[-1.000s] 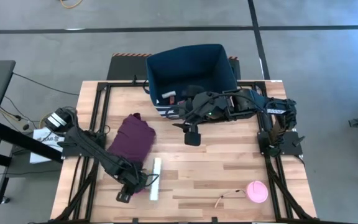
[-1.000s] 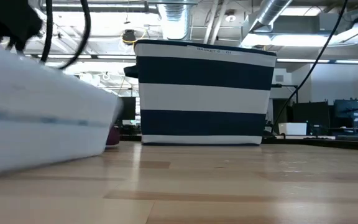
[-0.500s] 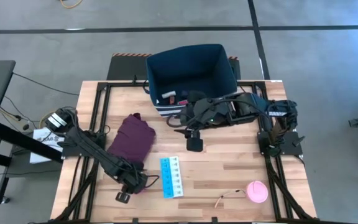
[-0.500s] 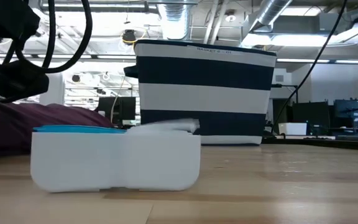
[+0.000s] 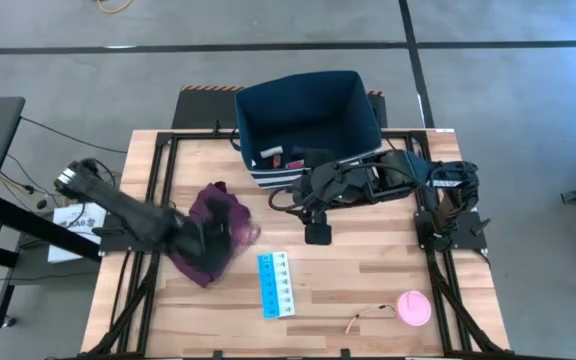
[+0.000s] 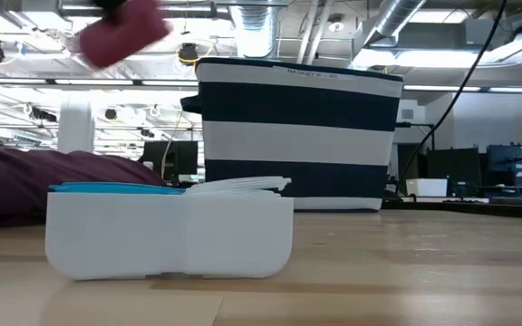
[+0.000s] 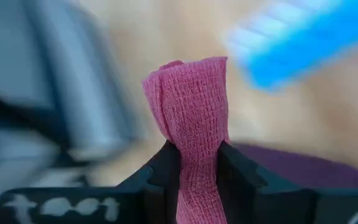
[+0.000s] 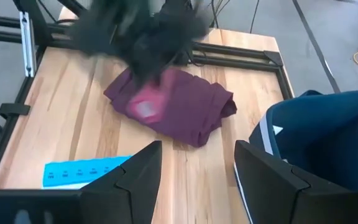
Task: Pick & place medical supplies in basket/bin
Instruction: Put the red bandage into the blue bin, then put the blue pill organizer into the blue bin
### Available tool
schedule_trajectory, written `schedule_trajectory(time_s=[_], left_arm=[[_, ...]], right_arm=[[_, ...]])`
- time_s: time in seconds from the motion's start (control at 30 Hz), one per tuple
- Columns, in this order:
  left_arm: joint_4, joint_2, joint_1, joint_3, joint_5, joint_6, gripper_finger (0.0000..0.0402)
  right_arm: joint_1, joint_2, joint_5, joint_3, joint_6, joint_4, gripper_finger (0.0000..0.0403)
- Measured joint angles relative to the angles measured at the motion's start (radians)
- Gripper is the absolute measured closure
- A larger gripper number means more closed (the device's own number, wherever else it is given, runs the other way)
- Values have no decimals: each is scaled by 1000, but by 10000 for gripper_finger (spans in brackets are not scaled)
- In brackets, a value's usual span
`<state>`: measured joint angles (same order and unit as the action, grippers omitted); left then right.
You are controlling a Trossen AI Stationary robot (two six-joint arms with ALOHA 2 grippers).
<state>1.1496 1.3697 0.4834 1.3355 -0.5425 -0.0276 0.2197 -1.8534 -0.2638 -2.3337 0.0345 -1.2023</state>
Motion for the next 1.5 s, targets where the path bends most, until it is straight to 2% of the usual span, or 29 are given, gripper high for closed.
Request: schedule_trajectory(time_s=[0.1,0.17,0.2,0.3,0.37,0.47,0.57,0.67,0.77,0.93,1.1,1.27,1.5], left_arm=[[-54,-50,-108,109,-194,-180,330],[-156,-75,-207,152,-237,-306,330],[-220,-84,-266,166,-219,-360,330],[-406,-89,-472,179,-58,-449,329],[-484,-68,-617,179,48,-455,329],[-590,8,-801,179,149,-422,329],[-674,98,-930,178,257,-368,327],[-726,183,-1012,178,373,-301,320],[-718,260,-1058,178,437,-297,304],[-721,334,-1077,178,427,-331,268],[-737,343,-1061,190,409,-389,233],[-650,340,-1036,299,387,-405,209],[-396,339,-971,521,320,-410,196]], right_arm=[[-7,0,0,0,23,-3,207],[-12,0,0,0,43,-2,207],[-15,0,0,0,52,-2,207],[-25,0,0,0,69,-3,207],[-31,0,0,0,69,-3,207],[-35,0,-1,0,70,-17,207],[-34,0,0,0,70,-38,207],[-32,0,0,0,51,-69,207],[-30,0,0,0,23,-101,207],[-30,0,0,0,-1,-155,207],[-30,0,0,0,-38,-159,207],[-28,0,3,0,-91,-162,207],[-13,0,3,0,-217,-193,207]])
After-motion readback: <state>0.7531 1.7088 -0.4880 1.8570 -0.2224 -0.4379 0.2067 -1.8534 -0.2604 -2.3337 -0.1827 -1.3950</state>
